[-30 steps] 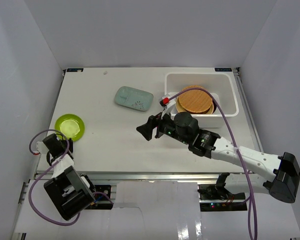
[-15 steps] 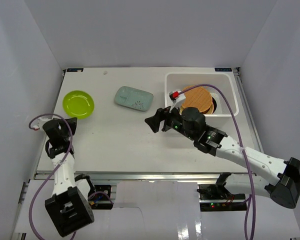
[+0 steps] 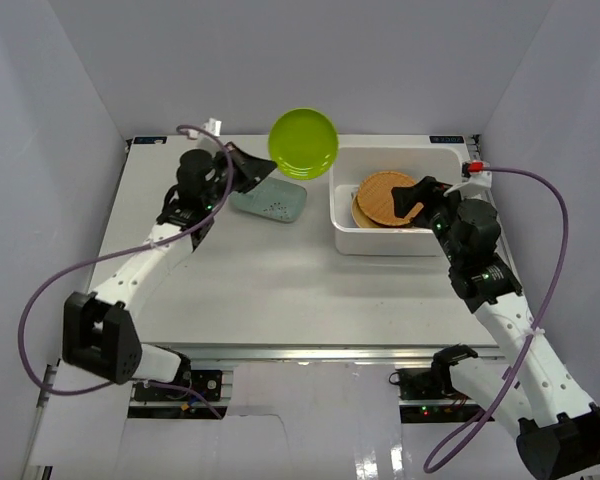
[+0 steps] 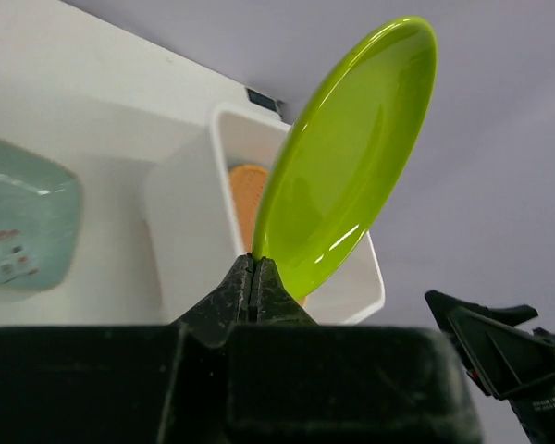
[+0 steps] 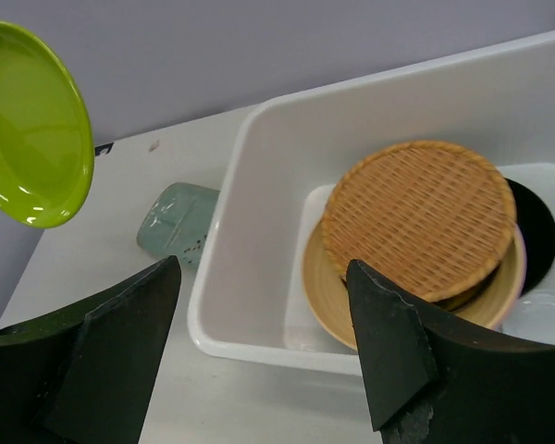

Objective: Place the plates into the plastic bin on the countertop

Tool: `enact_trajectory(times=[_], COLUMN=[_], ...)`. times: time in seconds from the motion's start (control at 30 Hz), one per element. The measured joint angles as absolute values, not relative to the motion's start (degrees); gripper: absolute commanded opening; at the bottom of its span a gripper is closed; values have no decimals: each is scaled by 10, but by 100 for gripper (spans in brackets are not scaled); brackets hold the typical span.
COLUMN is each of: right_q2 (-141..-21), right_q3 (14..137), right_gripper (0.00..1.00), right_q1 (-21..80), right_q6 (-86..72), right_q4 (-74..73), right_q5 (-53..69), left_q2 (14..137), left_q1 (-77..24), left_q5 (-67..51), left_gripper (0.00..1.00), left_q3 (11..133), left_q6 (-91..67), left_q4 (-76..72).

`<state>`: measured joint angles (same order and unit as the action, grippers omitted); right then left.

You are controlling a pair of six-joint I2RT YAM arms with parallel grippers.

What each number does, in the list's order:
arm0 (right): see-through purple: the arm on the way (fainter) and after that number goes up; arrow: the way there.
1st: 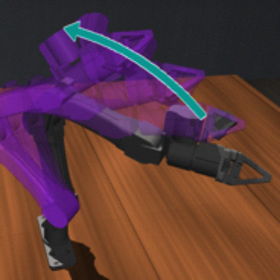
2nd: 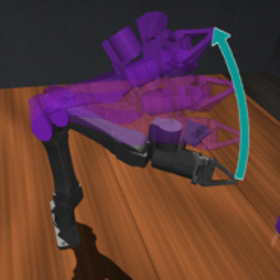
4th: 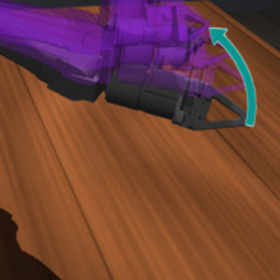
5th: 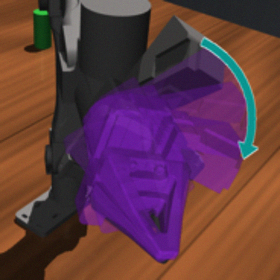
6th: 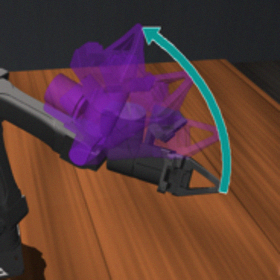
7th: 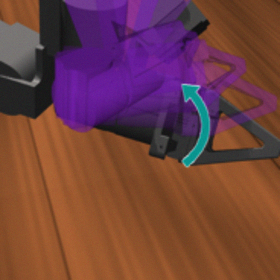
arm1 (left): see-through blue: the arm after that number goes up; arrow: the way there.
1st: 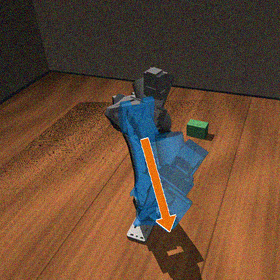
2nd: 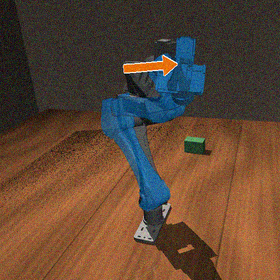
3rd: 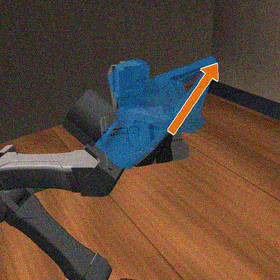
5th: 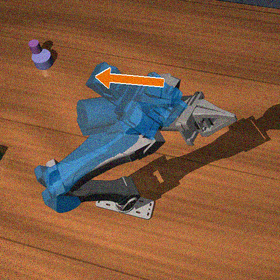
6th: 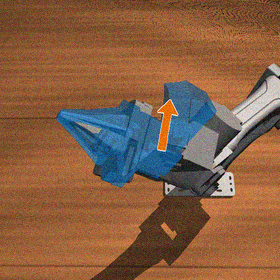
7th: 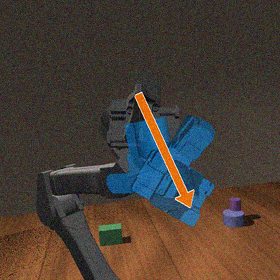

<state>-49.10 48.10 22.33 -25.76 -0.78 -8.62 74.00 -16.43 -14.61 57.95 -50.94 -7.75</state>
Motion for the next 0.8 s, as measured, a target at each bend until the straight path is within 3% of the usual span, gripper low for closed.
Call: enact_trajectory(times=[0.23, 0.5, 0.63, 0.67, 0.8], right_q2=[-438, -408, -397, -396, -394], right_q3=[445, 425, 425, 425, 425], right_gripper=[78, 78, 78, 78, 77], right_q1=[121, 98, 98, 98, 98], right_q6=[-279, -282, -281, -281, -281], right_q4=[-38, -60, -64, -64, -64], right_q5=[-84, -84, -84, -84, -83], left_q2=[944, 1183, 1254, 1264, 1285], left_q1=[-294, -370, -388, -392, -396], left_q5=[-157, -164, -175, -177, -180], left_gripper=[0, 0, 43, 58, 78], left_q3=[794, 1026, 1084, 1090, 1136], left_q6=[-449, -410, -394, -392, -372], left_q4=[-75, 17, 68, 82, 139])
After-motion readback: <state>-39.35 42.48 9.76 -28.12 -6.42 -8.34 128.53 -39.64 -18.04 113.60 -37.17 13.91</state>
